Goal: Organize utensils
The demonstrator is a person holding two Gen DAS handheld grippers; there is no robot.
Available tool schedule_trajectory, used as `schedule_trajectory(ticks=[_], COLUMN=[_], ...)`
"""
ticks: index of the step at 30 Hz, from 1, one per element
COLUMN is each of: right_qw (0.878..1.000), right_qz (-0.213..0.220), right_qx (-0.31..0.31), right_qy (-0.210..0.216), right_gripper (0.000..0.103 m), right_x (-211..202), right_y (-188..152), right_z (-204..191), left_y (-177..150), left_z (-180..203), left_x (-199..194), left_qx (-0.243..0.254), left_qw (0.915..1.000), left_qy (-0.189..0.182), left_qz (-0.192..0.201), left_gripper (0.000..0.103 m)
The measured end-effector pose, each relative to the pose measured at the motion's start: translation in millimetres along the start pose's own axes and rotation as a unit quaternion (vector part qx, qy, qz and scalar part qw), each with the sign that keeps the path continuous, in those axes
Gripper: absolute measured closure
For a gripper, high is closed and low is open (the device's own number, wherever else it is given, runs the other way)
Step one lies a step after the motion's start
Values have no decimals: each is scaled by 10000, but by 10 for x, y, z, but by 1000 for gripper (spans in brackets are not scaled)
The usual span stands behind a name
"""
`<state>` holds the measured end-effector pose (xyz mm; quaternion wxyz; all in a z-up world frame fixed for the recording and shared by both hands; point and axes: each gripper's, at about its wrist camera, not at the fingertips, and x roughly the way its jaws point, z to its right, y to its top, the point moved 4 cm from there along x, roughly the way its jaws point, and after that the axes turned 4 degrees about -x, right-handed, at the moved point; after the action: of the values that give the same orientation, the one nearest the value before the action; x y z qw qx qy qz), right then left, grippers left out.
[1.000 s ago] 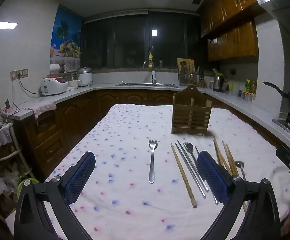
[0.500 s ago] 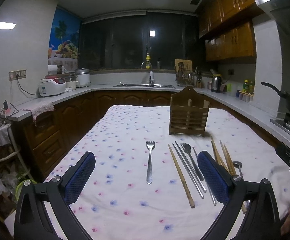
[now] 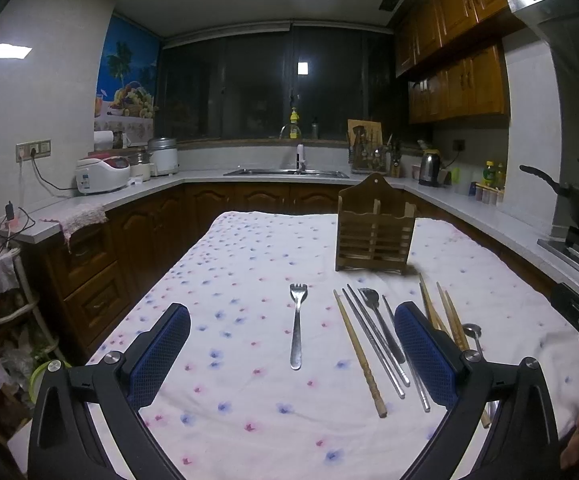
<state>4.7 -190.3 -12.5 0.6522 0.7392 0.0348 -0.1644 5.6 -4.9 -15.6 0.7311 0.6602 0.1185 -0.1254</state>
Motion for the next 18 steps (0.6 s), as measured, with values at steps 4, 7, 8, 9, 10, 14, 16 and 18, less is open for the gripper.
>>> schedule_trajectory(ticks=[4,7,8,9,10,14,16,18], right_qw=[10000,10000,10000,10000,10000,10000,10000,10000], right_qz=[-7,-3,2,1,-7,-14,-14,-27], right_qx=[3,-5,-9,-11,-8,6,4,13], right_qy=[1,1,2,-5,-6,-11,-8,-16], right_gripper=[0,0,0,0,0,0,0,0], right_x=[-1,-3,-1,-1,3,3,5,5], right_y=[2,0,-1,0,1,2,-5,-6], right_z=[-4,-8,-7,-7,-4,-10,-8,-10], left_y=[1,2,0,-3,0,-3,-2,-3], left_z=[2,0,4,3,-2,8,13,12], left_x=[10,12,14,13,11,15,26,45], left_qx=[8,3,6,8,0,8,3,-20], left_qw=[10000,10000,10000,10000,10000,10000,10000,10000], left_qy=[-10,-20,-6,1,-9,-9,-16,-27], left_qz=[-6,-5,-9,-9,-12,-11,-26,-58], left_gripper=[1,1,1,1,1,1,1,1])
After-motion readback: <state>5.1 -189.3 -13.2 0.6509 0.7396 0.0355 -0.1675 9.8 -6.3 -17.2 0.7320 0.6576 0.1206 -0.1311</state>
